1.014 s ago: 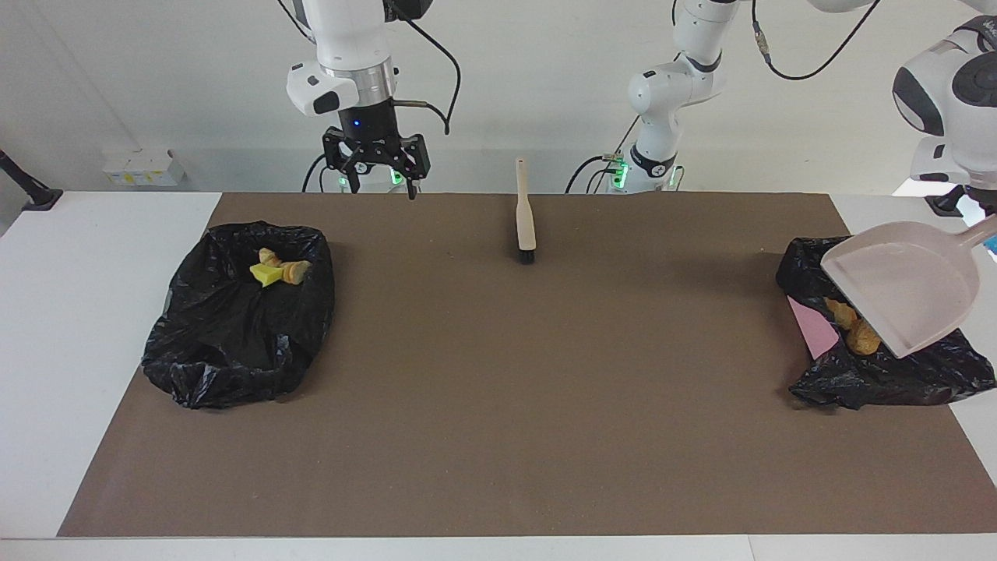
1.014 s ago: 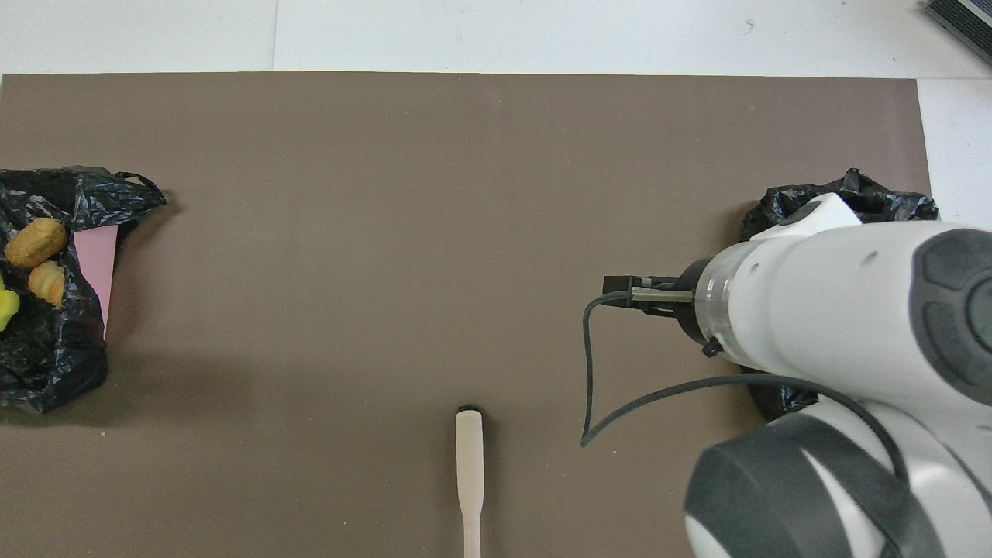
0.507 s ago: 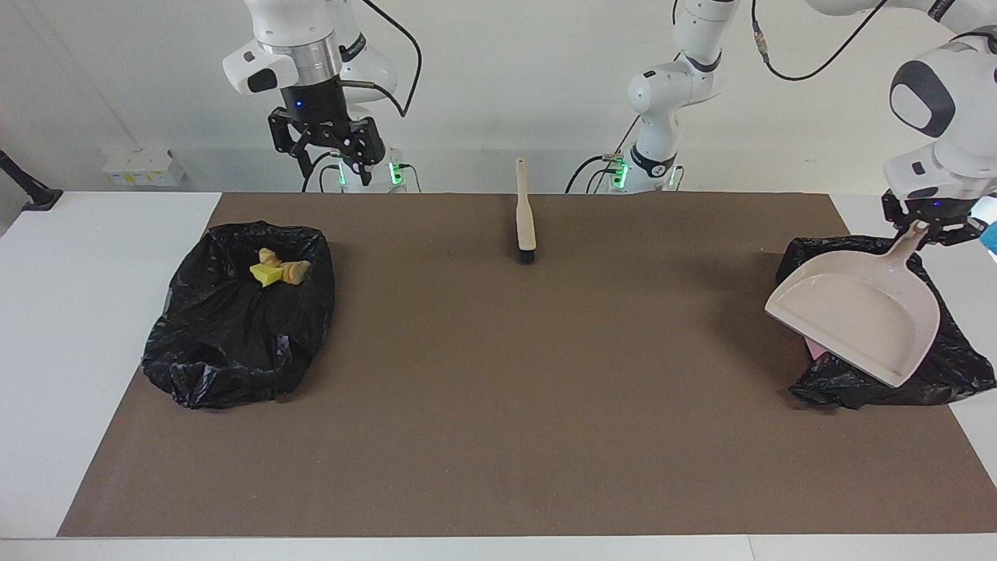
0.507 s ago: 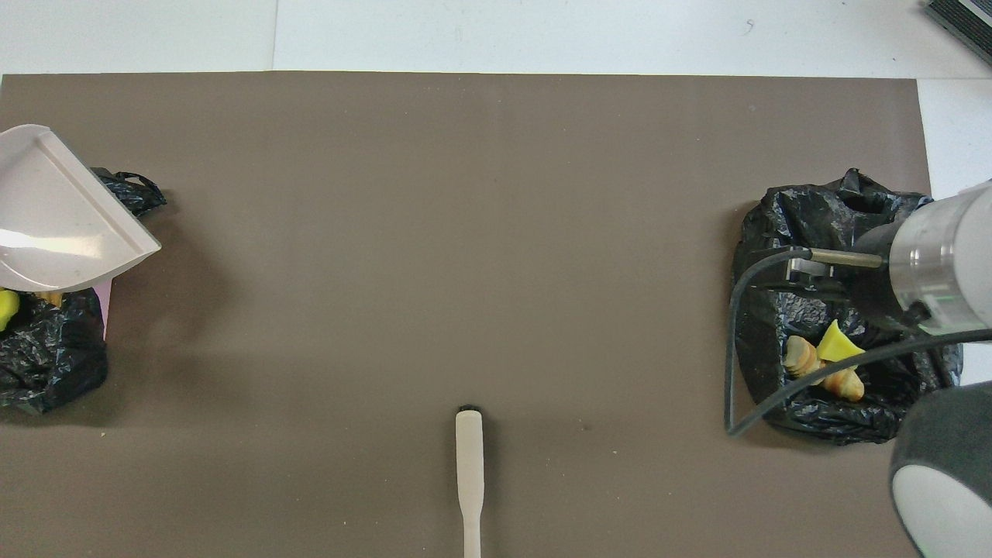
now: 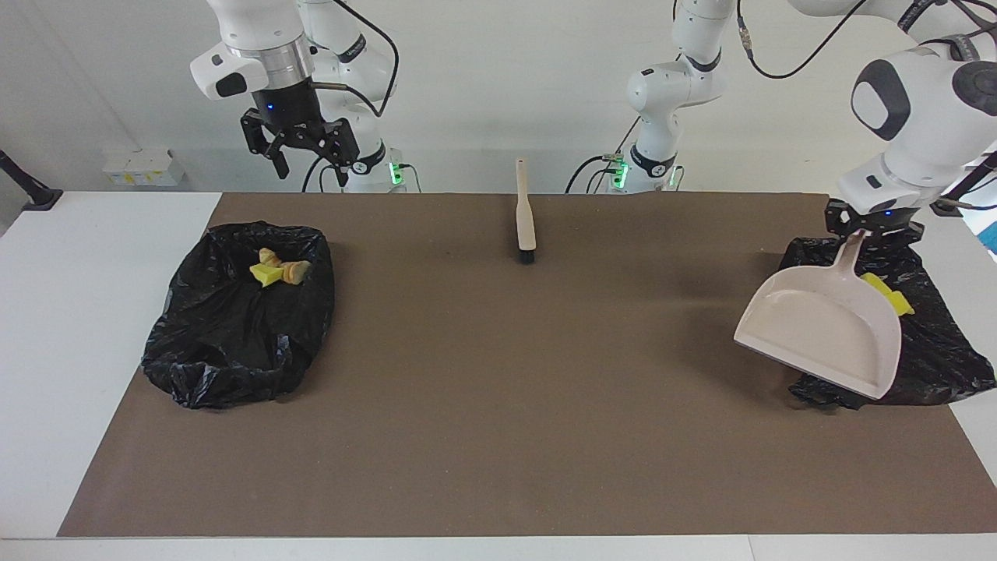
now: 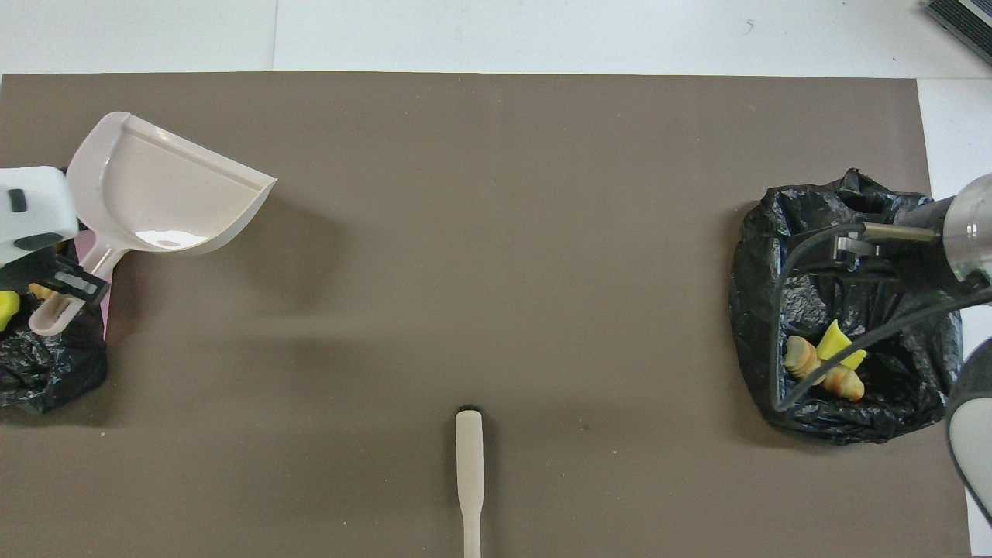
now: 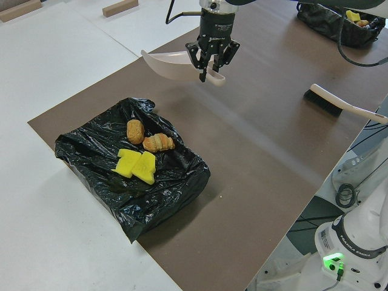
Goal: Sweep and dump trash in bin
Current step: 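Lower the dustpan with the left gripper onto the table center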
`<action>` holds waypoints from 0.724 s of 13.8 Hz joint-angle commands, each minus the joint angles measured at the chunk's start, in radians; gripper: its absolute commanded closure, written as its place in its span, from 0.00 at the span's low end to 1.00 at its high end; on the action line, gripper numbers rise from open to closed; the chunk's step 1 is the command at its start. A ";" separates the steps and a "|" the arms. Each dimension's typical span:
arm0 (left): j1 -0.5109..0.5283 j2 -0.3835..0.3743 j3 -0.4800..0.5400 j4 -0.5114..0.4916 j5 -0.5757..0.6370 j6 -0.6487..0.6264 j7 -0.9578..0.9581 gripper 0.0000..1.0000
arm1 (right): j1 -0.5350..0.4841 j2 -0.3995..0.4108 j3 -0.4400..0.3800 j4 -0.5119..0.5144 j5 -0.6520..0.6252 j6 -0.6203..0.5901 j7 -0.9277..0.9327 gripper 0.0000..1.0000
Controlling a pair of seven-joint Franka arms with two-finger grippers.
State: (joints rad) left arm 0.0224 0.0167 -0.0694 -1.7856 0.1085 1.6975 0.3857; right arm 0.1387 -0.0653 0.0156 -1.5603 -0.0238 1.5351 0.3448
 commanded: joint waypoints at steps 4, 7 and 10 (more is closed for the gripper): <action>-0.188 -0.031 0.020 -0.057 -0.098 0.059 -0.280 1.00 | -0.018 0.038 0.006 0.060 0.002 -0.018 -0.026 0.00; -0.294 -0.009 0.022 -0.104 -0.099 0.125 -0.338 1.00 | -0.014 0.027 0.006 0.045 0.004 -0.009 -0.020 0.00; -0.370 0.055 0.020 -0.132 -0.099 0.206 -0.453 1.00 | -0.036 0.027 0.004 0.045 0.002 -0.009 -0.020 0.00</action>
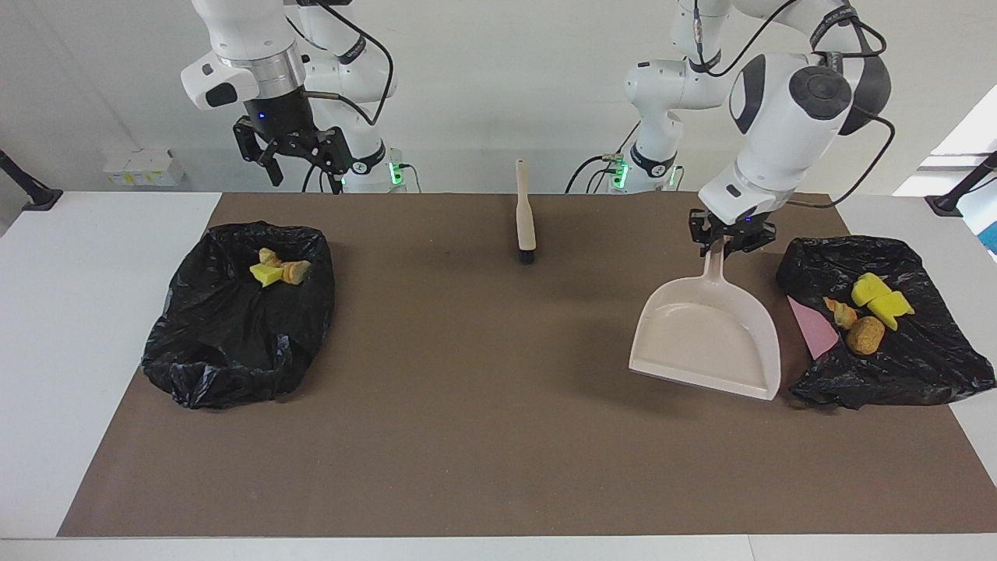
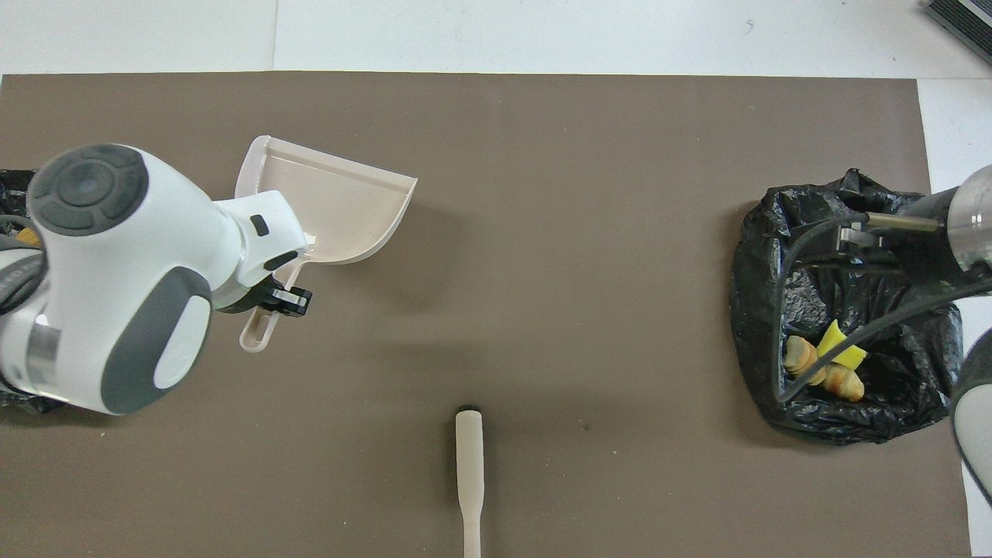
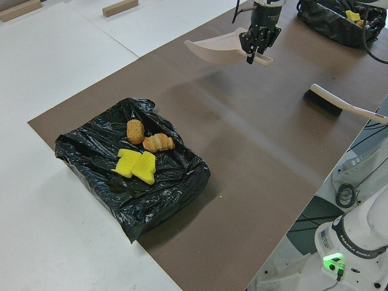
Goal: Sweep and dump trash in bin
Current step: 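Lower the dustpan with the left gripper onto the table center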
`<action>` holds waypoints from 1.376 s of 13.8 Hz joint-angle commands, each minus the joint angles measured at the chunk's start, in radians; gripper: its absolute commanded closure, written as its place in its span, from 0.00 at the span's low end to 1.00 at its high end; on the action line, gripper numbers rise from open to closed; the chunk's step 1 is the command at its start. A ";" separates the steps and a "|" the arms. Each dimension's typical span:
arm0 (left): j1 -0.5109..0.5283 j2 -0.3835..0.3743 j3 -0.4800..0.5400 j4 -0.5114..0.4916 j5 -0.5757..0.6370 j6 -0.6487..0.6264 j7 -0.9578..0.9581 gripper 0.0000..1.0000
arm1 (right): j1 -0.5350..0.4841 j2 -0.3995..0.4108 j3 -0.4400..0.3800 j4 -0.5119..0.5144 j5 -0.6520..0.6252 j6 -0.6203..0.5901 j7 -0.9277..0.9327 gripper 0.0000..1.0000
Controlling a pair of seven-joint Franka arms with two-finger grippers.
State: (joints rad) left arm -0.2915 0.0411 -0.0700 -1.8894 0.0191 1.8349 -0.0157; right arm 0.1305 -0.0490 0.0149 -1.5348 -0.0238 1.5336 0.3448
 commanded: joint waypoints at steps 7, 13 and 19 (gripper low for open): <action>-0.165 0.157 0.021 -0.043 -0.063 0.299 -0.185 1.00 | -0.037 0.011 0.007 0.019 0.004 -0.003 -0.058 0.00; -0.236 0.218 0.021 -0.030 -0.076 0.362 -0.300 1.00 | -0.034 -0.008 0.007 -0.011 0.004 -0.012 -0.084 0.00; -0.298 0.217 0.021 -0.046 -0.077 0.351 -0.441 0.75 | -0.034 -0.022 0.008 -0.031 0.010 -0.010 -0.087 0.00</action>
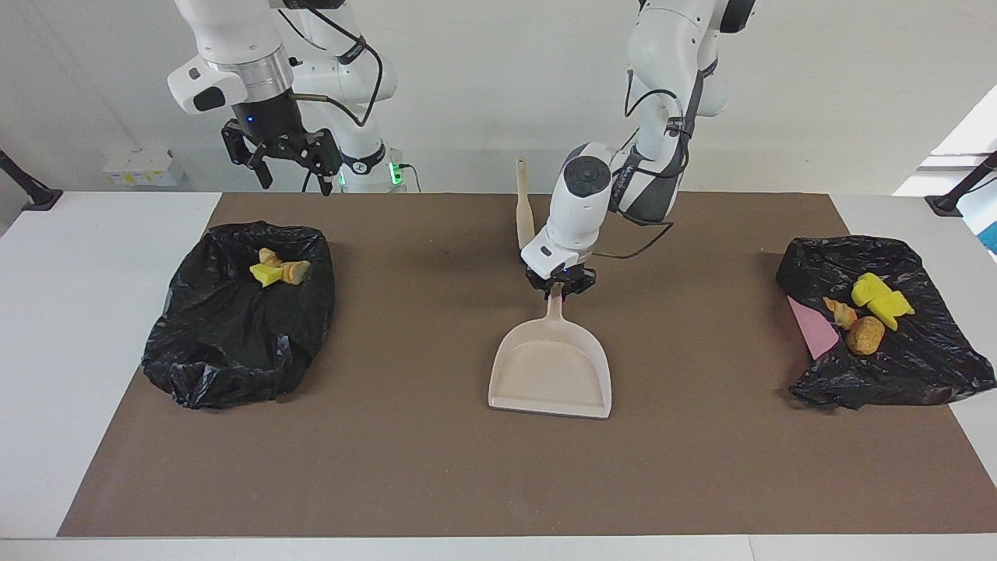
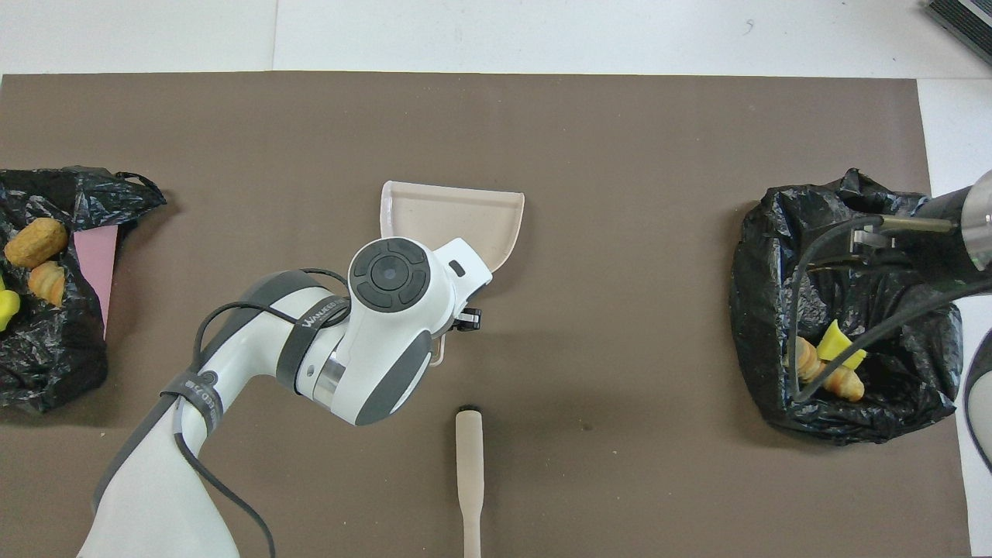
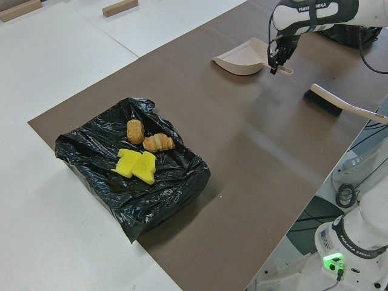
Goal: Sweep and dump trash in bin
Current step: 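Lower the dustpan with the left gripper onto the table center, then open the left gripper and withdraw it from the dustpan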
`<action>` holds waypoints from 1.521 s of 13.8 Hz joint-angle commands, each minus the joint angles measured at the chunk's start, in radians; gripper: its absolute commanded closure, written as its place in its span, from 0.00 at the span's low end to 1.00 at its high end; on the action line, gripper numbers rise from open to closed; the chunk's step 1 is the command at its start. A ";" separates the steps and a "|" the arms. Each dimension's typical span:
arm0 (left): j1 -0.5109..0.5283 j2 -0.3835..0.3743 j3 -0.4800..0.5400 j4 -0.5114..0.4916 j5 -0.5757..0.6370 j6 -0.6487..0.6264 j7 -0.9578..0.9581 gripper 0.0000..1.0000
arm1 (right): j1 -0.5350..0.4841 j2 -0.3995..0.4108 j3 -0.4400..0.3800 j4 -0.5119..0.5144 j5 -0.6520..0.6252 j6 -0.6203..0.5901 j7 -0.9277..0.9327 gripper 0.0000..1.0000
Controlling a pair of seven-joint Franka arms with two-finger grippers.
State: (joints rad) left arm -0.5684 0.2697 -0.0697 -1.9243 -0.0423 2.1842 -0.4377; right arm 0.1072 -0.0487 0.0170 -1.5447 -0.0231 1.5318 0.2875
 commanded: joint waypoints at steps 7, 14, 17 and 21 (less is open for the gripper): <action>0.076 -0.044 0.036 0.071 -0.014 -0.096 -0.053 0.00 | -0.011 -0.022 0.006 -0.023 0.009 -0.010 -0.030 0.00; 0.326 -0.055 0.033 0.246 -0.011 -0.202 0.118 0.00 | -0.011 -0.022 0.004 -0.021 0.009 -0.007 -0.027 0.00; 0.395 -0.056 0.039 0.310 -0.013 -0.308 0.215 0.00 | -0.011 -0.019 0.004 -0.018 0.009 -0.004 -0.022 0.00; 0.484 -0.147 0.042 0.315 -0.013 -0.438 0.408 0.00 | -0.012 -0.019 0.004 -0.018 0.009 -0.006 -0.021 0.00</action>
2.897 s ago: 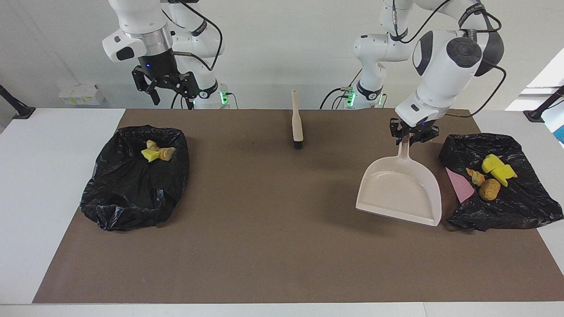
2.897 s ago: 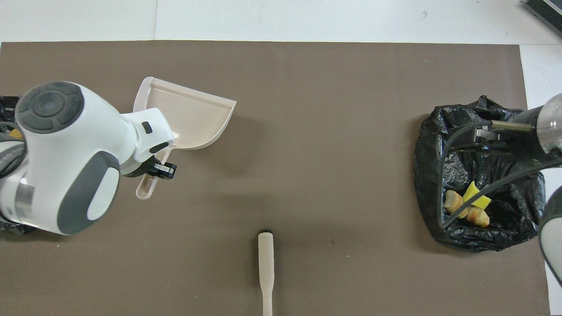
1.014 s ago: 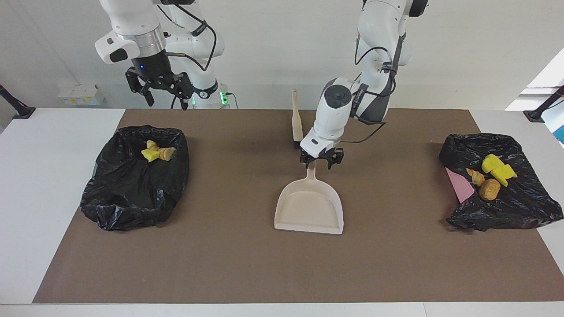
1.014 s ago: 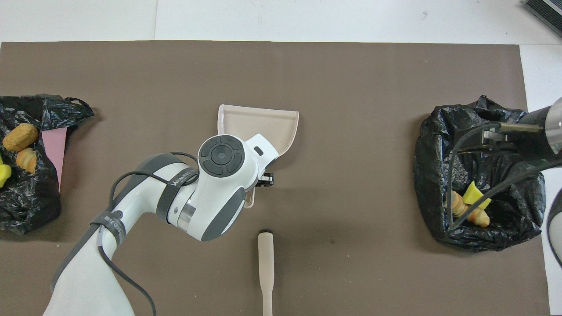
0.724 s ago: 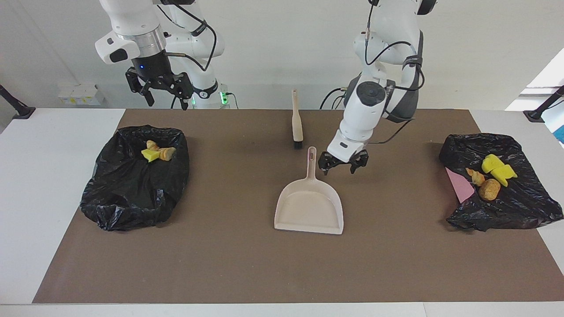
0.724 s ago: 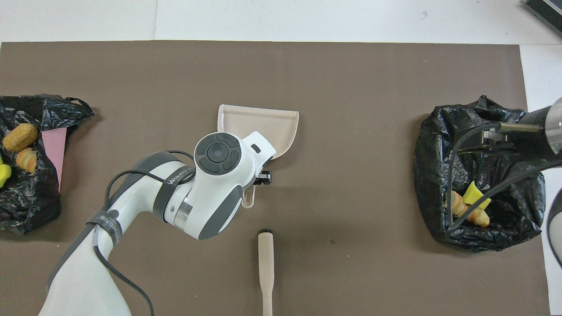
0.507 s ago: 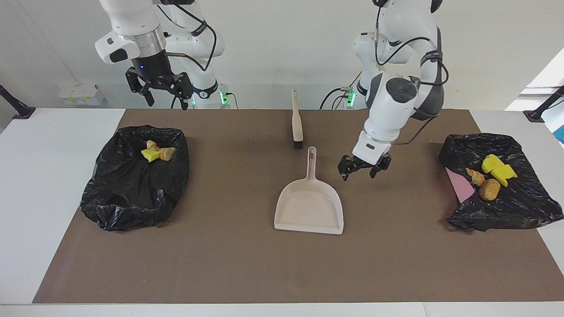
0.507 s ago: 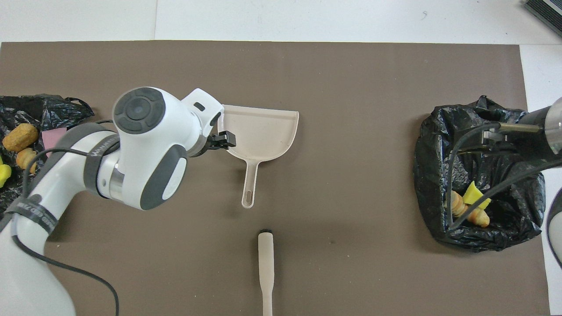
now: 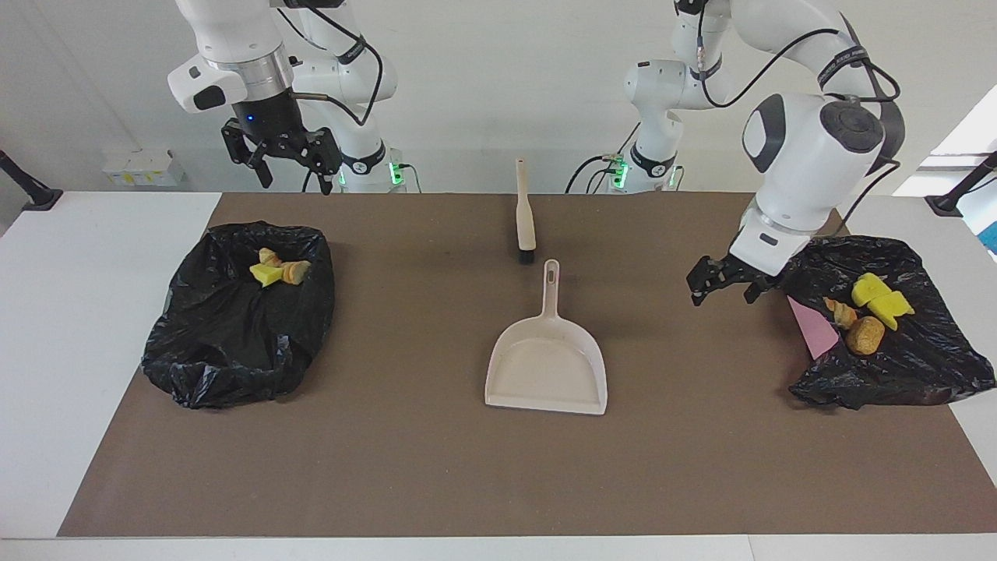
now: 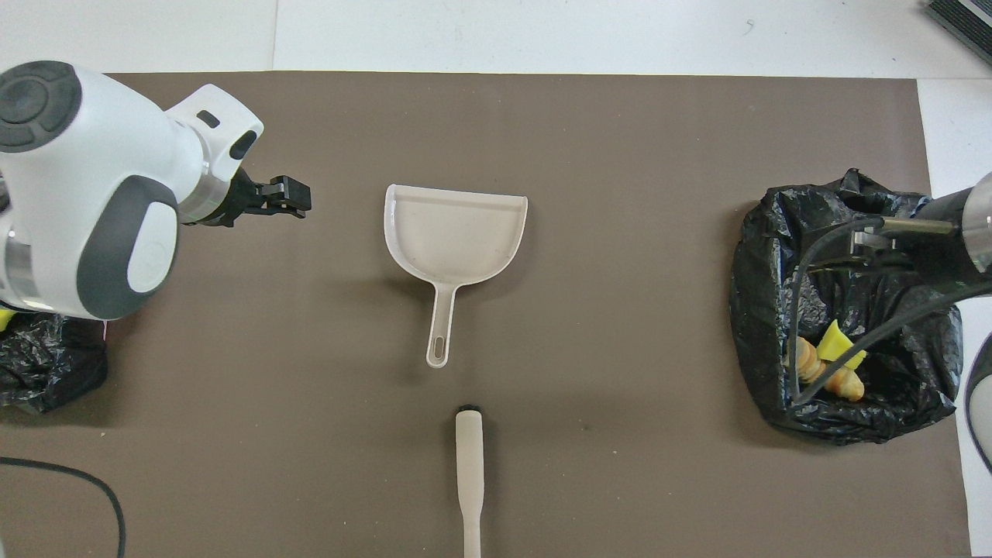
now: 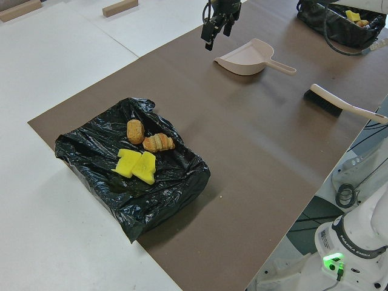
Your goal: Sweep and dump trash in bin
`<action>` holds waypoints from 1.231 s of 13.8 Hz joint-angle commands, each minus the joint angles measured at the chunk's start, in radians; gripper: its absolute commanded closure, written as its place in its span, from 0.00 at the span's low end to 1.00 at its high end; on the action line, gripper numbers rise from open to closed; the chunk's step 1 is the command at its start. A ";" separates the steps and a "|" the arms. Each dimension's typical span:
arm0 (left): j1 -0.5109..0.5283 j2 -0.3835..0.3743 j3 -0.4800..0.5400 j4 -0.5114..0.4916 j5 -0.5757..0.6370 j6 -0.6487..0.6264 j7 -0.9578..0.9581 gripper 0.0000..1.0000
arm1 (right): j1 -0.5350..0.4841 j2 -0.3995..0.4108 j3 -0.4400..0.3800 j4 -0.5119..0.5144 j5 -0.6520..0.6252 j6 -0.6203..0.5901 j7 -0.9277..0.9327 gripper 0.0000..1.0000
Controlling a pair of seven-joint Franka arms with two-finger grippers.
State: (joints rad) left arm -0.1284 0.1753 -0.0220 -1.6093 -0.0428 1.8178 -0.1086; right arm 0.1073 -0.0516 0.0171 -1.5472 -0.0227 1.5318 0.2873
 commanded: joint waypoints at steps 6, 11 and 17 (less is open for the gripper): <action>0.052 -0.085 -0.004 0.106 0.047 -0.291 0.136 0.00 | -0.024 -0.016 0.004 -0.016 0.007 -0.005 -0.019 0.00; 0.050 -0.140 0.004 0.081 0.044 -0.301 0.195 0.00 | -0.027 -0.016 0.004 -0.016 0.007 -0.005 -0.019 0.00; 0.053 -0.140 0.013 0.098 0.054 -0.328 0.308 0.00 | -0.027 -0.016 0.004 -0.016 0.007 -0.007 -0.019 0.00</action>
State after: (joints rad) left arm -0.0802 0.0406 -0.0154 -1.5235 -0.0043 1.5160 0.1509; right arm 0.0965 -0.0516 0.0146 -1.5472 -0.0227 1.5318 0.2873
